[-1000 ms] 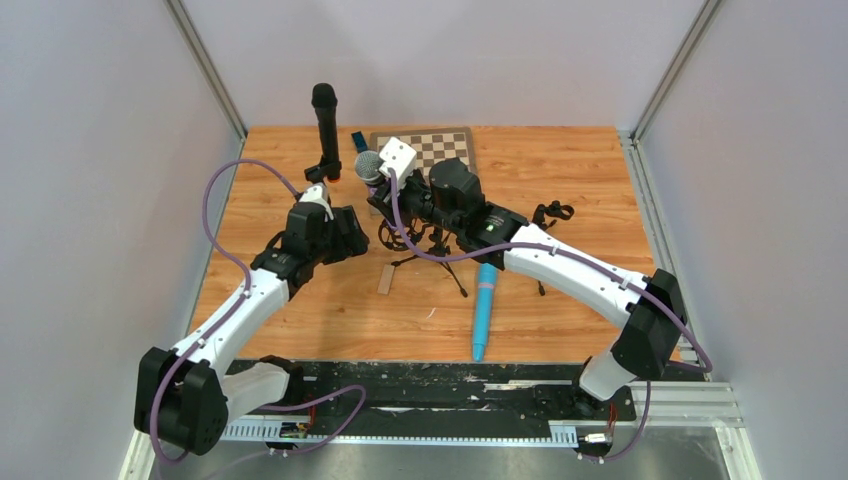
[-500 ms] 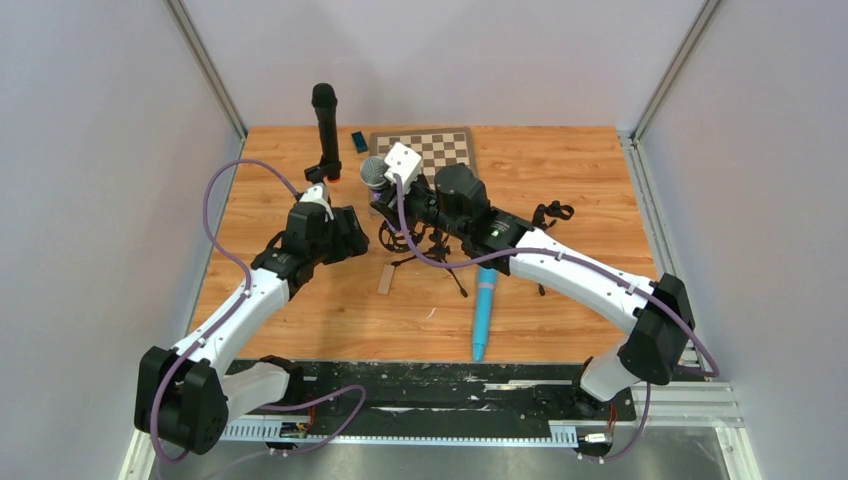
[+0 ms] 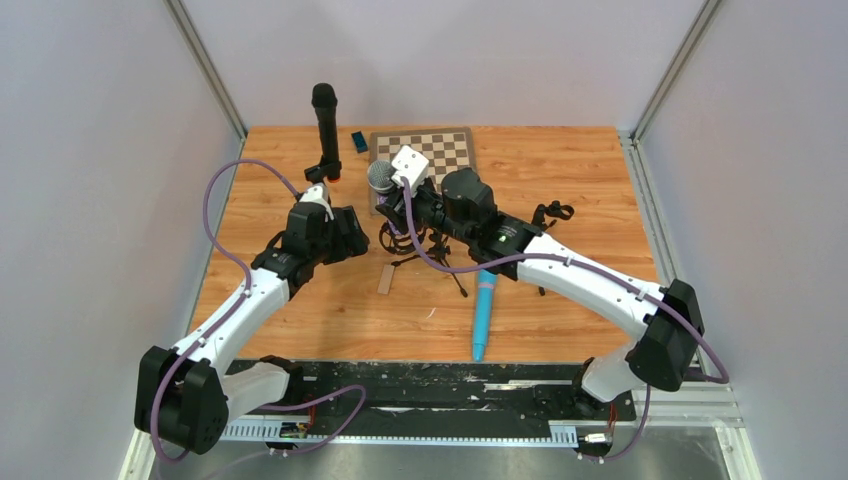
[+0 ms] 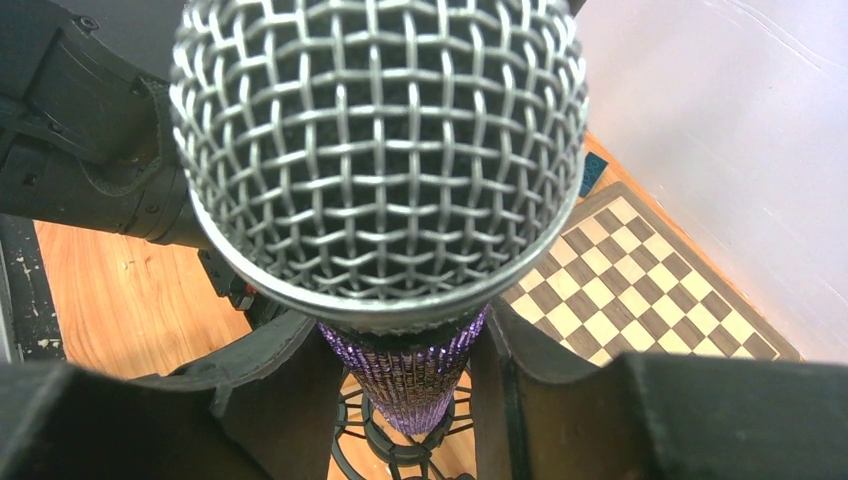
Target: Attach the microphones to the stand
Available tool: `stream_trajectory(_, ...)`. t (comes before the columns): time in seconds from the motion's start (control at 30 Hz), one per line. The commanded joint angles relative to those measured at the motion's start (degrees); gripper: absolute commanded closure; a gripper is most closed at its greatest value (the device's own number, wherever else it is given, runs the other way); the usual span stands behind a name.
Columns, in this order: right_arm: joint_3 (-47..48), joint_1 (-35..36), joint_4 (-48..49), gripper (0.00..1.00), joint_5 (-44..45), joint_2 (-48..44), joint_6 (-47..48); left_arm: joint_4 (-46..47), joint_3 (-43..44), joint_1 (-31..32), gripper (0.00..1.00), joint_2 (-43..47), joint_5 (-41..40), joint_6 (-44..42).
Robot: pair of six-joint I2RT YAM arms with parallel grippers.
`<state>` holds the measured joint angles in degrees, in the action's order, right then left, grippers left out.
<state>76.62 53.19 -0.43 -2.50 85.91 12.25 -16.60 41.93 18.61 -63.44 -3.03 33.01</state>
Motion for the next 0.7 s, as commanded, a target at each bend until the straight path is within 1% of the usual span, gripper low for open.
stream_trajectory(0.0, -0.3, 0.1, 1.8, 1.0, 1.3, -3.3, -1.4, 0.9, 0.9, -0.2, 0.0, 0.1, -0.3, -0.1)
stream_trajectory(0.2, -1.1, 0.1, 1.8, 1.0, 0.5, -4.1, -1.7, 0.9, 1.0, -0.2, 0.0, 0.2, -0.3, 0.0)
stream_trajectory(0.57, -1.5, 0.1, 1.0, 1.0, -0.5, -2.4, -1.2, 0.8, 0.9, -0.2, 0.0, 0.5, 0.0, 0.1)
stream_trajectory(0.67, -2.0, 0.1, 0.7, 1.0, -2.1, -3.2, -1.1, 0.8, 0.9, -0.3, 0.0, 0.4, 0.0, 0.2)
